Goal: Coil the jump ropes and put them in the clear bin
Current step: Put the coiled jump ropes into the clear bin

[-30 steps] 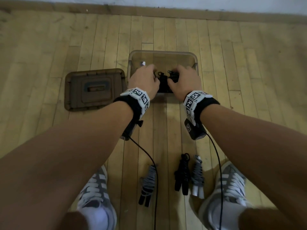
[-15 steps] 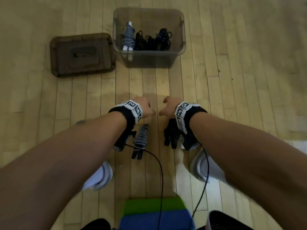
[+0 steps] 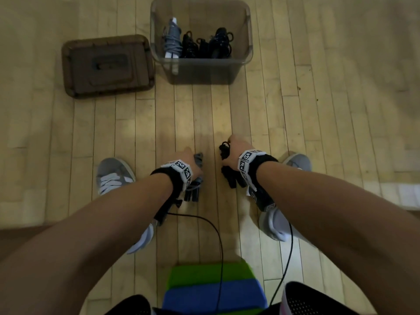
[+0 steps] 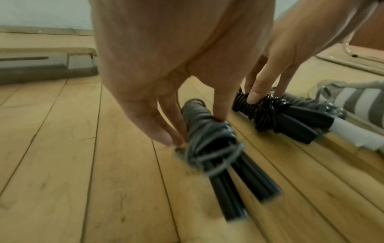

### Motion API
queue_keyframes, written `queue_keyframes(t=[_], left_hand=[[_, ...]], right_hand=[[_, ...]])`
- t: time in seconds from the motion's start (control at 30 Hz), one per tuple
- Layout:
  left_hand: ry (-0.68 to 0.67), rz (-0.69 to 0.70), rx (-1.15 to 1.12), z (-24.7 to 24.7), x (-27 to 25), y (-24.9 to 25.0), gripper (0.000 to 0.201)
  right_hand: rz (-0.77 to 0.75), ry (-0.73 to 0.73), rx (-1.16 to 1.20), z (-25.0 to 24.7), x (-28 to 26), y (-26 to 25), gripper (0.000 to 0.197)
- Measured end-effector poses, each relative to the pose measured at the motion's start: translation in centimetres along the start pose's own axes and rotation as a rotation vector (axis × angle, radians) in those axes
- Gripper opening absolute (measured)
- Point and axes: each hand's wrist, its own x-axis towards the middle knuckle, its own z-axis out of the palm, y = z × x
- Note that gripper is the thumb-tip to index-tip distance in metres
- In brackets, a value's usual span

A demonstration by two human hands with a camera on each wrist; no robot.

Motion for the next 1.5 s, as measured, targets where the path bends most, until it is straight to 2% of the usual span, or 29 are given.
queue_keyframes(t=[0.1,0.17,0.3,0.37,0.43,0.53,0.67,0.87,0.93,1.0,1.1,1.17,1.3,1.5], left_hand=[[0.176,0.025,-0.182,-1.4,0.9,0.4,0.046],[0.198,0.03,-0.219,-2.0,1.5,0.3,0.05],[0.078,0.041,-0.208,-3.0,1.5,0.6,0.066],[0.039,0.03,-0.223,-3.2,1.7,0.9,0.057],[0.039,0.003,-0.284,-3.6,1.9,1.2,0.035],[0.003,0.018,-0.308,-4.5,2.2,1.4,0.023],[0.041,0.087,-0.399,-6.9,2.0,2.4,0.024],[0.224,0.192,-0.532,-13.7,1.3,4.5,0.016],[0.283,0.282,-0.499,-16.2,0.9,5.0,0.017],[0.305,0.364,-0.512,-18.6,1.0,5.4,0.027],[0.336,0.425,-0.705,-21.7,1.1,6.6,0.044],[0.41,0.426,-0.807,-23.4,1.7,7.3,0.039],[0.601,0.334,-0.728,-25.9,3.5,7.8,0.045],[0.651,0.263,-0.638,-27.2,6.4,7.6,0.027]], right_hand=[[-0.036,0.078,-0.01,-0.1,0.4,-0.6,0.053],[-0.031,0.08,-0.028,0.0,0.4,-0.9,0.054],[0.004,0.011,-0.074,0.4,0.6,-1.2,0.06],[0.009,0.033,-0.037,-0.3,0.8,-1.4,0.06],[0.011,0.085,0.077,-1.3,1.1,-1.7,0.067],[-0.004,0.176,0.29,-3.3,1.2,-2.1,0.072],[-0.087,0.285,0.374,-6.1,1.3,-3.2,0.07],[-0.182,0.555,0.427,-10.8,0.7,-4.6,0.069],[-0.204,0.604,0.536,-12.6,0.5,-4.8,0.069],[-0.207,0.655,0.655,-14.2,0.5,-5.0,0.07],[-0.188,0.728,0.793,-16.0,1.0,-5.1,0.068],[-0.182,0.728,0.855,-17.1,1.7,-5.4,0.069],[-0.199,0.715,0.867,-19.3,3.7,-6.3,0.073],[-0.187,0.608,0.756,-21.0,8.1,-8.0,0.076]])
